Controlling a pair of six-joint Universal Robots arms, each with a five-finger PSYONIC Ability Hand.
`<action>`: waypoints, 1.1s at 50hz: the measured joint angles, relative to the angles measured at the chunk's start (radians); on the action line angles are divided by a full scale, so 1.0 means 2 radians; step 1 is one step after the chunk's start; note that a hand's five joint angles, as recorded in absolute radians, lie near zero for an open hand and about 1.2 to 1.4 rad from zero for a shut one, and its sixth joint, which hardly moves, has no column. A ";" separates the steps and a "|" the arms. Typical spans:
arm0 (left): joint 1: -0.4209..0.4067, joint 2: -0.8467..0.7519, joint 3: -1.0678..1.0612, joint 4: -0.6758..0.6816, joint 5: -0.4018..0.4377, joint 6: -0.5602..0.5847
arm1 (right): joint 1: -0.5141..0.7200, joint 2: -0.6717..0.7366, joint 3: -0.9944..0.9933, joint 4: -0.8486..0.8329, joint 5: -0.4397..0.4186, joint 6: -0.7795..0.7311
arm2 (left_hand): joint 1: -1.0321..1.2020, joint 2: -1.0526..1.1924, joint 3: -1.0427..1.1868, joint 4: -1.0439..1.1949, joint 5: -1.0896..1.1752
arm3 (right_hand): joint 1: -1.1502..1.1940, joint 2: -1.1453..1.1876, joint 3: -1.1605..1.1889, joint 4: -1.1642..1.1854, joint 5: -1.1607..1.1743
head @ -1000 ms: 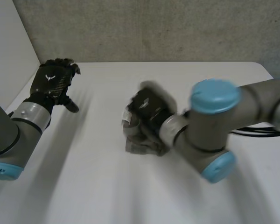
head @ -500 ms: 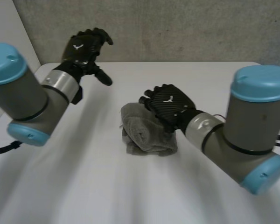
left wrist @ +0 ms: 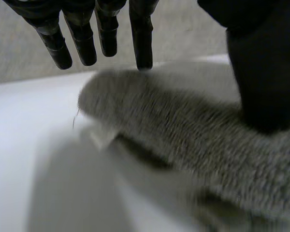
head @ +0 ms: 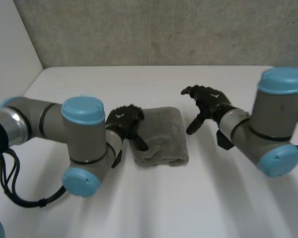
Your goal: Fold the towel.
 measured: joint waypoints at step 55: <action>0.114 0.336 -0.074 -0.086 -0.028 0.121 | -0.069 -0.243 0.050 0.060 0.100 -0.118 | -0.010 -0.010 -0.010 -0.010 -0.008 | -0.007 0.000 0.000 0.000 0.000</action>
